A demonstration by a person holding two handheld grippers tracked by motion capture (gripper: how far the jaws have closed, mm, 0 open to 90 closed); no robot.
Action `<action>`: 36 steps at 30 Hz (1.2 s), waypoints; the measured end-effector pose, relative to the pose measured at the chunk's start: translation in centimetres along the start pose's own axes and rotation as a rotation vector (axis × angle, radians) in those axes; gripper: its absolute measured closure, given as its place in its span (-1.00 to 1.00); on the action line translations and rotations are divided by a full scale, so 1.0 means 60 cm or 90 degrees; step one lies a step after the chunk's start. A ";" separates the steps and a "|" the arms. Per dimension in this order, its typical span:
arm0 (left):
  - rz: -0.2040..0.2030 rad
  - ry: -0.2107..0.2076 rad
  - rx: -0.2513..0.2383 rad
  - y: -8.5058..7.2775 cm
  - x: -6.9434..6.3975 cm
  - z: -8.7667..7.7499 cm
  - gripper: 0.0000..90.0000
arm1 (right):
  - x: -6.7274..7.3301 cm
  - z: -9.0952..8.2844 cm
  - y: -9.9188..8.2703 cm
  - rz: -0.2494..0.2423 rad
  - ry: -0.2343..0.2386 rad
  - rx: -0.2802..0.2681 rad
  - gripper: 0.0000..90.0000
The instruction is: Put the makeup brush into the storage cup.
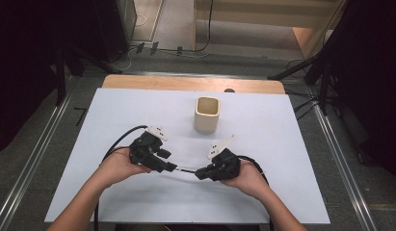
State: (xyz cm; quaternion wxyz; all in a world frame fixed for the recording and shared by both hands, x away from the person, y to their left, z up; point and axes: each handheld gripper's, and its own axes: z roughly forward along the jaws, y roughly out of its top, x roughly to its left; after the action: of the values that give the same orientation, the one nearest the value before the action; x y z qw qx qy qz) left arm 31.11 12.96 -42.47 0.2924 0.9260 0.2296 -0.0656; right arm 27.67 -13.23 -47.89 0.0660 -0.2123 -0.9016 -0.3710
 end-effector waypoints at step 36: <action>-0.103 0.022 -0.142 -0.060 -0.016 -0.018 -0.40 | 0.015 -0.036 0.006 0.119 -0.115 -0.123 0.92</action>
State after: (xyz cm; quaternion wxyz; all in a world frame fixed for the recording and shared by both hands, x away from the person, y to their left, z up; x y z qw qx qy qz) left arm 28.60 15.81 -43.18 0.3830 0.8674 0.3143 -0.0474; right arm 26.92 -14.22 -45.88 -0.0018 -0.3333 -0.8402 -0.4278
